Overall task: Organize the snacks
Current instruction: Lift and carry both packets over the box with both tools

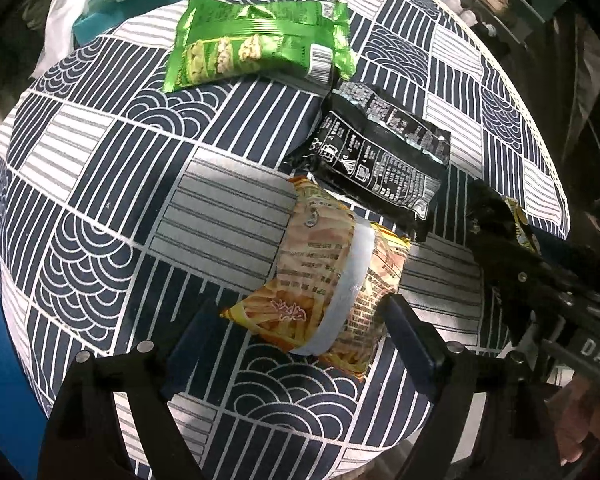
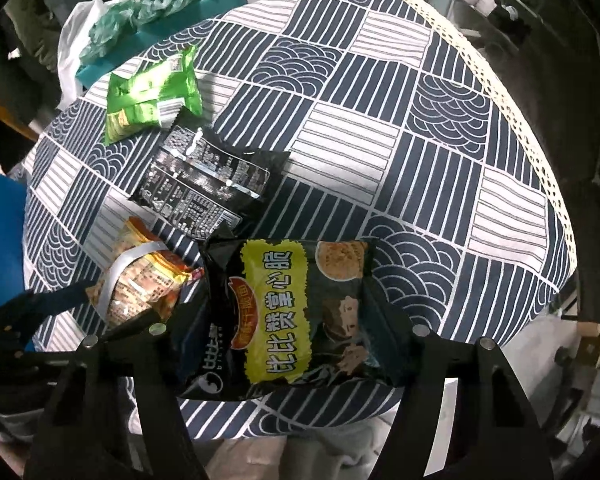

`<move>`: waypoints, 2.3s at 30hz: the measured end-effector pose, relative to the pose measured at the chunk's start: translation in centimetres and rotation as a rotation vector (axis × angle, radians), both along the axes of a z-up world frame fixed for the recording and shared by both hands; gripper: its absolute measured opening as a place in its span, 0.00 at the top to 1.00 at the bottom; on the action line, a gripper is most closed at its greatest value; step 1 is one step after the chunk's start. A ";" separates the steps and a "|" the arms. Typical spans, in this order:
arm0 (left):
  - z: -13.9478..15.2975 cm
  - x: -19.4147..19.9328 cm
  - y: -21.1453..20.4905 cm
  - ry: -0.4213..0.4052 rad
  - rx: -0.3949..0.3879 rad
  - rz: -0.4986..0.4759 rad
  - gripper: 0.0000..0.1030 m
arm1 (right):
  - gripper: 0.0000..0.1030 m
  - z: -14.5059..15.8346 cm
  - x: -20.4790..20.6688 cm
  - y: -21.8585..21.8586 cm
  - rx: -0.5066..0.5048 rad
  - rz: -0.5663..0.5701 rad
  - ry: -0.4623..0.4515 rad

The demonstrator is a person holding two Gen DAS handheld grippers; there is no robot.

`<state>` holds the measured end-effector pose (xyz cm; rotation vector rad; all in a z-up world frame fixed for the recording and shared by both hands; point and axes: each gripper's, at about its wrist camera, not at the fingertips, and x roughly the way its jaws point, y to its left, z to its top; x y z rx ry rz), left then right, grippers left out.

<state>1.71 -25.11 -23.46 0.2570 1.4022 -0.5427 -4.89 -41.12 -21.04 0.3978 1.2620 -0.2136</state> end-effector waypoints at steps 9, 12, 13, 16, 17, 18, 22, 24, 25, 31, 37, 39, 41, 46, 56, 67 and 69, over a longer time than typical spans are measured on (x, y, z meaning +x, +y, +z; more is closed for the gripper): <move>1.1 0.2 0.3 -0.074 0.006 -0.002 0.40 | 0.33 0.8 0.4 1.0 -0.004 0.014 -0.026; 2.0 0.1 1.1 -0.093 0.003 0.012 0.41 | 0.33 1.5 0.7 1.4 -0.009 0.024 -0.046; 2.3 0.2 1.4 -0.100 -0.005 0.015 0.41 | 0.33 1.7 0.7 1.6 -0.012 0.027 -0.052; 3.5 0.0 2.4 -0.119 -0.016 0.042 0.41 | 0.33 2.6 0.9 2.2 -0.026 0.045 -0.076; 3.9 0.3 2.7 -0.124 -0.018 0.050 0.41 | 0.33 2.8 1.0 2.3 -0.027 0.048 -0.081; 4.3 0.3 3.1 -0.130 -0.021 0.057 0.41 | 0.33 3.1 1.0 2.5 -0.027 0.053 -0.088; 6.5 0.4 4.9 -0.160 -0.033 0.101 0.41 | 0.33 4.2 1.3 3.4 -0.023 0.071 -0.118; 7.5 0.5 5.7 -0.174 -0.041 0.116 0.41 | 0.33 5.0 1.5 4.1 -0.022 0.089 -0.141; 8.2 0.5 6.3 -0.190 -0.046 0.125 0.41 | 0.33 5.5 1.5 4.5 -0.022 0.096 -0.150; 11.2 0.4 9.0 -0.262 -0.051 0.172 0.41 | 0.33 8.1 2.0 6.8 -0.017 0.147 -0.210; 13.5 0.0 12.6 -0.299 -0.066 0.227 0.41 | 0.33 10.6 2.3 9.2 -0.019 0.199 -0.266; 14.1 -0.3 13.6 -0.314 -0.071 0.241 0.41 | 0.33 11.3 2.4 10.1 -0.019 0.219 -0.281; 14.8 -0.4 14.7 -0.315 -0.085 0.259 0.41 | 0.33 12.0 2.6 11.2 -0.018 0.241 -0.295; 16.1 -0.9 17.2 -0.344 -0.099 0.295 0.41 | 0.33 12.7 3.1 13.2 -0.017 0.280 -0.311; 18.3 -1.4 22.1 -0.391 -0.126 0.363 0.41 | 0.33 14.5 4.2 18.2 -0.016 0.373 -0.342; 18.8 -1.6 28.4 -0.400 -0.143 0.477 0.41 | 0.33 16.1 5.8 25.0 0.003 0.486 -0.364; 18.8 -1.6 29.8 -0.400 -0.142 0.502 0.41 | 0.33 16.3 6.1 26.3 0.005 0.508 -0.366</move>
